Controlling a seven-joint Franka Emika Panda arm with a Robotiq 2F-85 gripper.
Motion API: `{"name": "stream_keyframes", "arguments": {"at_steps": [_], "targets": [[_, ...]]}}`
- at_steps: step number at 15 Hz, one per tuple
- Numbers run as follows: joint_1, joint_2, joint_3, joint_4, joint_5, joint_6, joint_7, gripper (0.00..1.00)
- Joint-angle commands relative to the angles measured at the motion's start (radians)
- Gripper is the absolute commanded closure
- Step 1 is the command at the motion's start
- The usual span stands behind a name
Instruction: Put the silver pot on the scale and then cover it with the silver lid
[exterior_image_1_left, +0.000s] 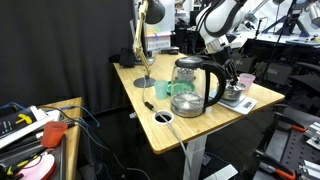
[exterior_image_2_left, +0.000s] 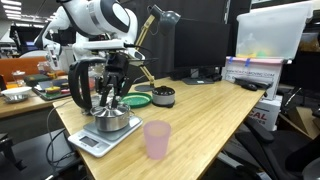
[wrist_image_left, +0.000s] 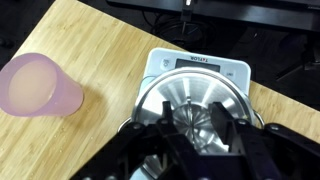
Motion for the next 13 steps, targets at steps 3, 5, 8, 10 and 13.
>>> {"name": "stream_keyframes", "arguments": {"at_steps": [3,5,8,10,13], "targets": [[-0.013,-0.076,0.017,0.0,0.039,-0.011,-0.056,0.09],[-0.016,-0.16,0.022,-0.028,0.067,-0.05,-0.113,0.0],[-0.004,-0.148,0.012,-0.006,0.053,-0.056,-0.089,0.01],[-0.004,-0.161,0.011,-0.024,0.055,-0.055,-0.092,0.0],[-0.004,-0.154,0.012,-0.026,0.055,-0.054,-0.092,0.0]]}}
